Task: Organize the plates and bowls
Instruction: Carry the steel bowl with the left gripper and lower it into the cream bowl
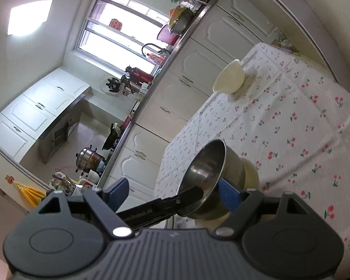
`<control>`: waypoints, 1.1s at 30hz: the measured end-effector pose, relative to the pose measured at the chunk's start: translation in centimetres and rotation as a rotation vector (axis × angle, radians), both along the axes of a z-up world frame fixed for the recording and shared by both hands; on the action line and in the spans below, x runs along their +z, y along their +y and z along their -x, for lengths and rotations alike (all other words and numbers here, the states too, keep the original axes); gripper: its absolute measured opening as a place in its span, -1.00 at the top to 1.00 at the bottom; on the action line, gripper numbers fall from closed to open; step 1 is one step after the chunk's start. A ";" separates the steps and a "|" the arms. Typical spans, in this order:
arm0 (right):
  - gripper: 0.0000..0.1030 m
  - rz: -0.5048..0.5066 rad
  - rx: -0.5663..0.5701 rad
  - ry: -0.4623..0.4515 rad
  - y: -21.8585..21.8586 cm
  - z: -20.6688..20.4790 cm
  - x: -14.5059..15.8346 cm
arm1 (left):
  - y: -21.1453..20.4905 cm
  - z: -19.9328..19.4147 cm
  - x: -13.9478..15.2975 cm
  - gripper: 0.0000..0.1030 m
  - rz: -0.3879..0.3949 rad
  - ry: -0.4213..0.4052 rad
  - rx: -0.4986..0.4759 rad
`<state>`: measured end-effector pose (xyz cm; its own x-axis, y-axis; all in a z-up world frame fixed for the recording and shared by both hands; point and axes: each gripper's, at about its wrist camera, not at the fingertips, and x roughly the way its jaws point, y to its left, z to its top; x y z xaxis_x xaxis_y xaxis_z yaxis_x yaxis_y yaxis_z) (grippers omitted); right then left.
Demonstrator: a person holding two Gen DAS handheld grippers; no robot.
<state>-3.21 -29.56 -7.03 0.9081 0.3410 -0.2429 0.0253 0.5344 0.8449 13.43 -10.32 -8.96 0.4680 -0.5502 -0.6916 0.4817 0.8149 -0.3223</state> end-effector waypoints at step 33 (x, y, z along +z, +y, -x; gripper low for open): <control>-0.85 -0.012 -0.062 0.028 -1.2 1.0 -0.1 | 3.2 -0.2 1.1 -0.79 0.075 0.009 0.030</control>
<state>-4.19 -30.75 -7.14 0.9205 0.2869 -0.2652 0.0823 0.5213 0.8494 13.68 -7.10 -7.81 0.4791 -0.5863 -0.6533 0.4541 0.8025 -0.3871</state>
